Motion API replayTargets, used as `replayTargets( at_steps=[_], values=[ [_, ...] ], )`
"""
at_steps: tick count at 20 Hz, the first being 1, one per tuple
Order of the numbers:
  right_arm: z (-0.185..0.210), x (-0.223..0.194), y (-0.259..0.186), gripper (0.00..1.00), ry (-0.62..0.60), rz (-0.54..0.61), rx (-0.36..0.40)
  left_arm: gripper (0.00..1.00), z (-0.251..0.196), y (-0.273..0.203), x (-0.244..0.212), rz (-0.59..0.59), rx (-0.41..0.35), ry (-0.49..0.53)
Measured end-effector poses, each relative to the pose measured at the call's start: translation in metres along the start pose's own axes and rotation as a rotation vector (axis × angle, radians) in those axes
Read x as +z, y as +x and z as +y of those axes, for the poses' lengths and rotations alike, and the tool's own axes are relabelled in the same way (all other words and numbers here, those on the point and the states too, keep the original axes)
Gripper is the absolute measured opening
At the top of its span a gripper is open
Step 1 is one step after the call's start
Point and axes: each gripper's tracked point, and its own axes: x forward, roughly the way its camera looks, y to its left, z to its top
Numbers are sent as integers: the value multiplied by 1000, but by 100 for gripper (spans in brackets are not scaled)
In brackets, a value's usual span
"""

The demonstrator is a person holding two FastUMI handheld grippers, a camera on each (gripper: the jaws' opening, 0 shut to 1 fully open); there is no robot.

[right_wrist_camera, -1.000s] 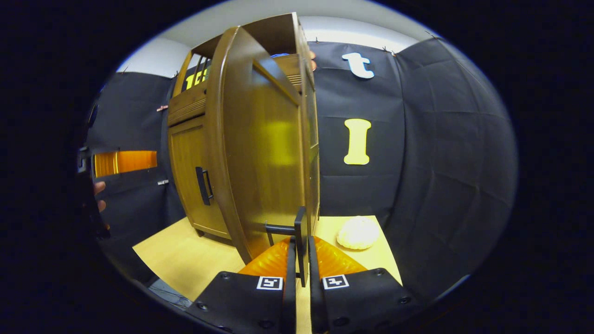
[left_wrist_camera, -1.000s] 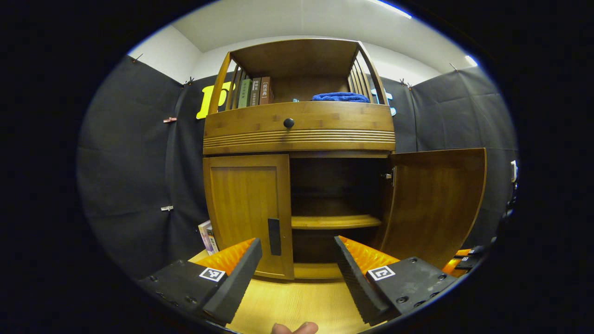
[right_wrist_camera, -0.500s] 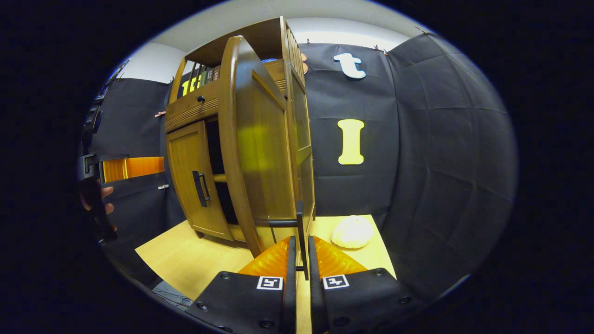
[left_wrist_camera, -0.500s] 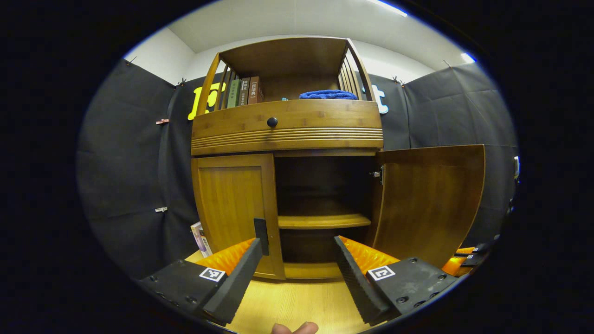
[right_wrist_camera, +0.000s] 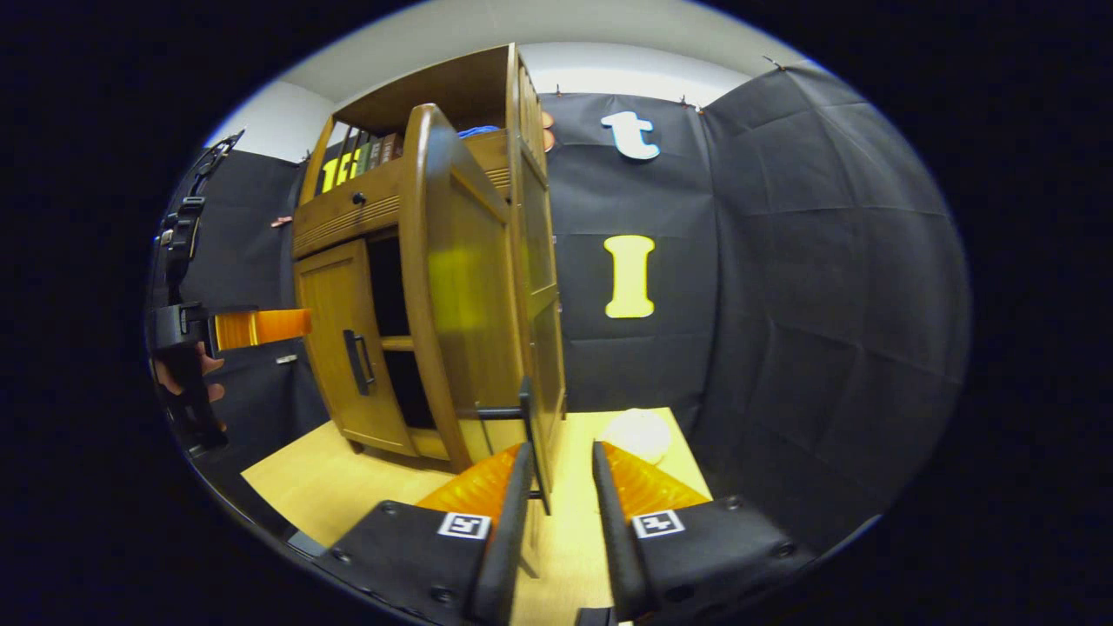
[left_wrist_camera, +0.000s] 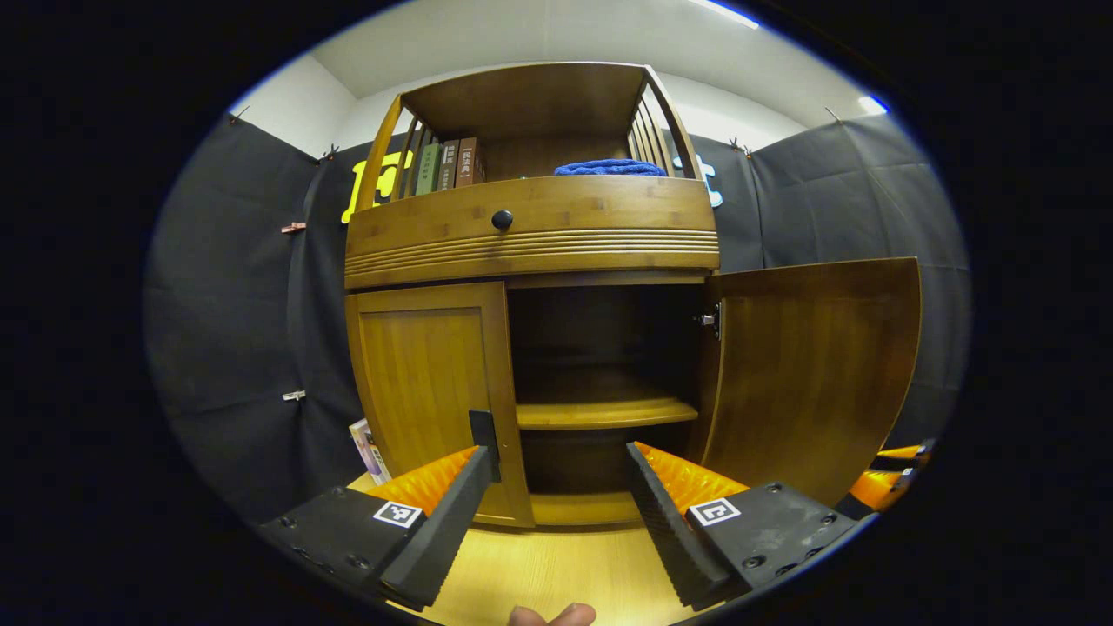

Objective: Open the right door of the double-door shoe cabinet with the right hand, and open the left door with the left hand.

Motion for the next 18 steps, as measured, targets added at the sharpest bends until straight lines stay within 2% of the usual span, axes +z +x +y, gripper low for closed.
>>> replayTargets(
  at_steps=[3, 4, 5, 6, 10, 14, 16, 17, 18],
  values=[
    [-25, 7, -7, 100, 10, -22, -107, 96, 9, 15, -2, -10, -10, 3],
    [-33, 8, -10, 100, 22, -27, -139, 96, 14, 20, -2, -13, -10, 7],
    [-39, 10, -13, 93, 37, -29, -168, 96, 19, 27, -3, -17, -9, 12],
    [-43, 10, -17, 100, 52, -34, -194, 95, 26, 34, -4, -17, -7, 17],
    [-58, 19, -34, 98, 35, -84, -282, 96, 51, 64, -12, -22, -7, 5],
    [-56, 18, -48, 100, -4, -103, -322, 96, 76, 92, -28, -26, -8, -3],
    [-49, 19, -55, 92, 0, -101, -330, 96, 87, 106, -38, -16, -10, -15],
    [-46, 20, -58, 98, 4, -101, -334, 96, 91, 114, -45, -11, -16, -22],
    [-44, 20, -61, 98, 4, -100, -342, 96, 93, 123, -49, -6, -28, -26]
  ],
)
